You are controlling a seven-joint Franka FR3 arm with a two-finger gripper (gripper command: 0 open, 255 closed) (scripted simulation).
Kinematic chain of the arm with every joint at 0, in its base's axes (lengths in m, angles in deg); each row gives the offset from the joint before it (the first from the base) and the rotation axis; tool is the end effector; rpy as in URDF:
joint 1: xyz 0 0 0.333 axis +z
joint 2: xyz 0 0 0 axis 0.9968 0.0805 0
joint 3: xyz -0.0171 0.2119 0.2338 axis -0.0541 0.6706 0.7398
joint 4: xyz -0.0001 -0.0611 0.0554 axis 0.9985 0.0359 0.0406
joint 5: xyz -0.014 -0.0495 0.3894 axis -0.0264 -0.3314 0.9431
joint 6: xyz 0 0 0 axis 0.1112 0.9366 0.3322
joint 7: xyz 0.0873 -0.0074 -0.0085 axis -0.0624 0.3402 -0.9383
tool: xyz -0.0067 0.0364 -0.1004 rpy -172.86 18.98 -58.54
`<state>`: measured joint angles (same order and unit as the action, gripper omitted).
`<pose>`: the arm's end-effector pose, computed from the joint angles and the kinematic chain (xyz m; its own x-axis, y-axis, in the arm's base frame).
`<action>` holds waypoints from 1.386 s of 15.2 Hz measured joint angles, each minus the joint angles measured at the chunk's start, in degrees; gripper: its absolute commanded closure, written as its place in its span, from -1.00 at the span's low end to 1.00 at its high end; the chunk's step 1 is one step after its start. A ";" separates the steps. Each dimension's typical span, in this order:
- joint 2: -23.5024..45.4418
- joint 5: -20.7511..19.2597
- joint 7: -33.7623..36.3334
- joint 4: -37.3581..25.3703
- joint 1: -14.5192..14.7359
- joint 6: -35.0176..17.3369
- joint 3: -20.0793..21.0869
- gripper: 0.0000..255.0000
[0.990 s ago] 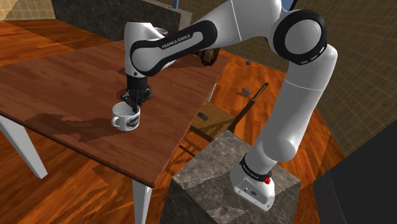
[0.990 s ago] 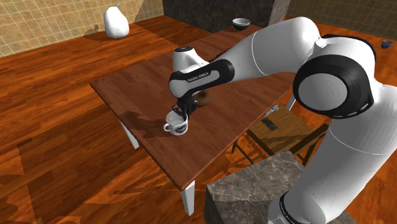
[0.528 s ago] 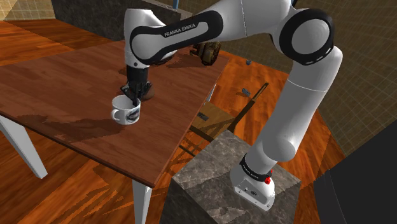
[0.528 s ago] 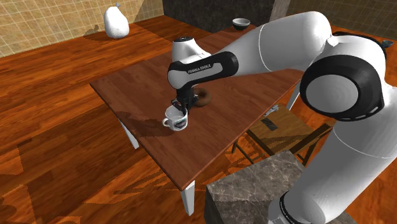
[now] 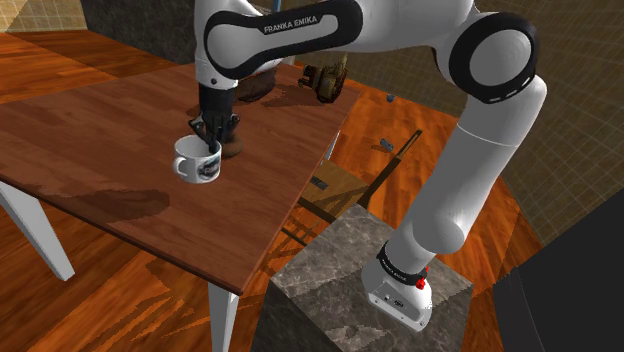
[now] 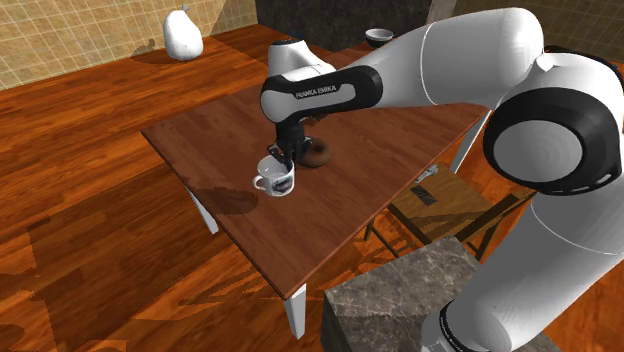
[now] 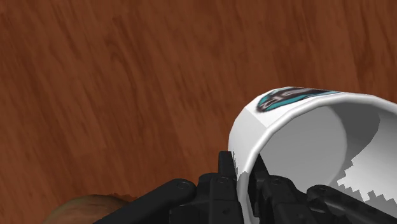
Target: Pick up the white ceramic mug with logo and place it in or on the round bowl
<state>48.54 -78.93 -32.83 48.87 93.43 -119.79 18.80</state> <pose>0.5336 0.2289 0.4320 0.9984 0.0245 -0.0506 0.0223 -0.9988 -0.0443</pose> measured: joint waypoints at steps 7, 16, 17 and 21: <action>-0.89 0.19 -0.38 -4.18 -0.28 5.04 -0.17 1.00; 7.50 -1.44 -8.82 -17.33 -5.10 10.40 -4.26 1.00; 9.39 -1.72 -10.03 -20.09 -5.79 11.34 -4.81 1.00; 14.64 -2.31 -13.34 -28.65 -7.64 14.84 -6.18 1.00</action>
<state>63.17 -81.24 -46.16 20.22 85.79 -104.95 12.62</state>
